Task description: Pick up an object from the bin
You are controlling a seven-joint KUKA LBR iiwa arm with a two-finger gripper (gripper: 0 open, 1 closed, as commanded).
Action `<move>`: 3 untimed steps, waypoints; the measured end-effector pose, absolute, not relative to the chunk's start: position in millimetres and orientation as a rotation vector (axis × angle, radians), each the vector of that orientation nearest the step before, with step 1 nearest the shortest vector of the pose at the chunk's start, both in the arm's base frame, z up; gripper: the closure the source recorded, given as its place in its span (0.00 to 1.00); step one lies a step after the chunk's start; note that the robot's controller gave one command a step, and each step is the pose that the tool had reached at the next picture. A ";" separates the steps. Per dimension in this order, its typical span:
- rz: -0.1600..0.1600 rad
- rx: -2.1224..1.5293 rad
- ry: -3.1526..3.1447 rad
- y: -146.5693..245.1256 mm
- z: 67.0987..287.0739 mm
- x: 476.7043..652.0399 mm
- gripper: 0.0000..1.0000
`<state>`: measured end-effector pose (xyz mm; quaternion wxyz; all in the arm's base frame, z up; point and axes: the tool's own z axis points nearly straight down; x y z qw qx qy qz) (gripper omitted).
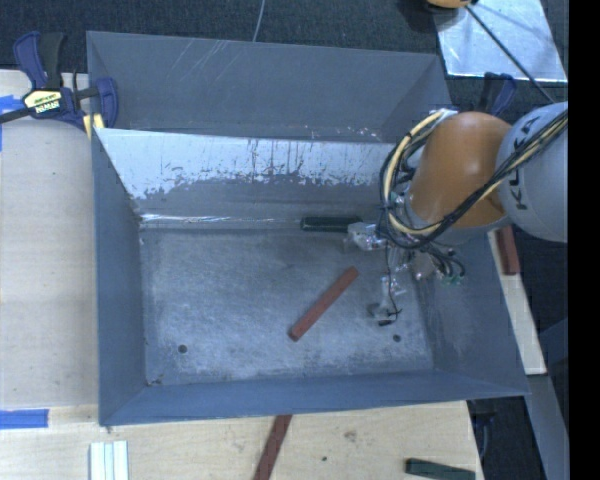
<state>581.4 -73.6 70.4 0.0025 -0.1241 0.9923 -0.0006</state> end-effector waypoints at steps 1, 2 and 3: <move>0.001 -0.946 2.993 -11.9 71.1 576.8 1.00; 0.001 -0.946 2.993 -12.0 71.1 576.8 1.00; 0.000 -1.021 2.967 23.2 205.7 578.6 1.00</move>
Offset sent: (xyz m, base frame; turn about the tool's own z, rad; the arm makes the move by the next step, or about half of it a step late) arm 0.0000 0.0000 0.0000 0.0000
